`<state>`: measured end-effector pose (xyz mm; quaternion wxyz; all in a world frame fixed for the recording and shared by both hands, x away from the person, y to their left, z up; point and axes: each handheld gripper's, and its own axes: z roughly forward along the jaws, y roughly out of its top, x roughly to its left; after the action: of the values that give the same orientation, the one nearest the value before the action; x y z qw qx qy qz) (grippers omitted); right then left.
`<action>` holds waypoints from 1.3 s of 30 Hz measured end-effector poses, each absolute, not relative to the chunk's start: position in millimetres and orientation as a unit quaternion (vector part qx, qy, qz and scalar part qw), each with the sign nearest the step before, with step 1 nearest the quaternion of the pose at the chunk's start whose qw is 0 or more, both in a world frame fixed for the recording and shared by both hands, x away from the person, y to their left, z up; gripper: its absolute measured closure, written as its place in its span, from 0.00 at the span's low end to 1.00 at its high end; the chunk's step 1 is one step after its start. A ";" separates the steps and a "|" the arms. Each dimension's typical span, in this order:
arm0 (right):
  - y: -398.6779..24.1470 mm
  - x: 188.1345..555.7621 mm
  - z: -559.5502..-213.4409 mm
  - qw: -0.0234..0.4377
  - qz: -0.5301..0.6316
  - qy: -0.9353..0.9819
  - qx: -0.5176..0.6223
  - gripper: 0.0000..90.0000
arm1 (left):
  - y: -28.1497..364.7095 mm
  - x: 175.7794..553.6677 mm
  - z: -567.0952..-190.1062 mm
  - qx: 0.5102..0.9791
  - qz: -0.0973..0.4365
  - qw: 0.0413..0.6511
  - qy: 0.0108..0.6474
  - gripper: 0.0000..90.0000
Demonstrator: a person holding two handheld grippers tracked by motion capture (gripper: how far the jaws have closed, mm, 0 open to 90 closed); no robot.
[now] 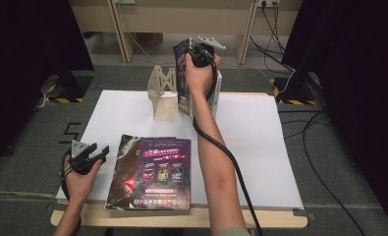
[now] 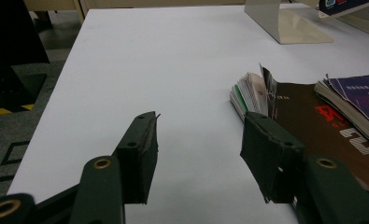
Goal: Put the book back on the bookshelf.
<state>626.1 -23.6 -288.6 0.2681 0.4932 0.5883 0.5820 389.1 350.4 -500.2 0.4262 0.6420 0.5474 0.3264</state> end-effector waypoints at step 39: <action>-27.4 553.6 -326.0 0.344 0.576 0.605 0.429 0.89 | 348.3 388.9 -500.0 0.650 0.331 0.418 0.541 0.51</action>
<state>553.6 -27.4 -326.0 0.3445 0.4285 0.6050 0.5759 388.9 348.3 -500.0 0.4181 0.6505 0.5411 0.3306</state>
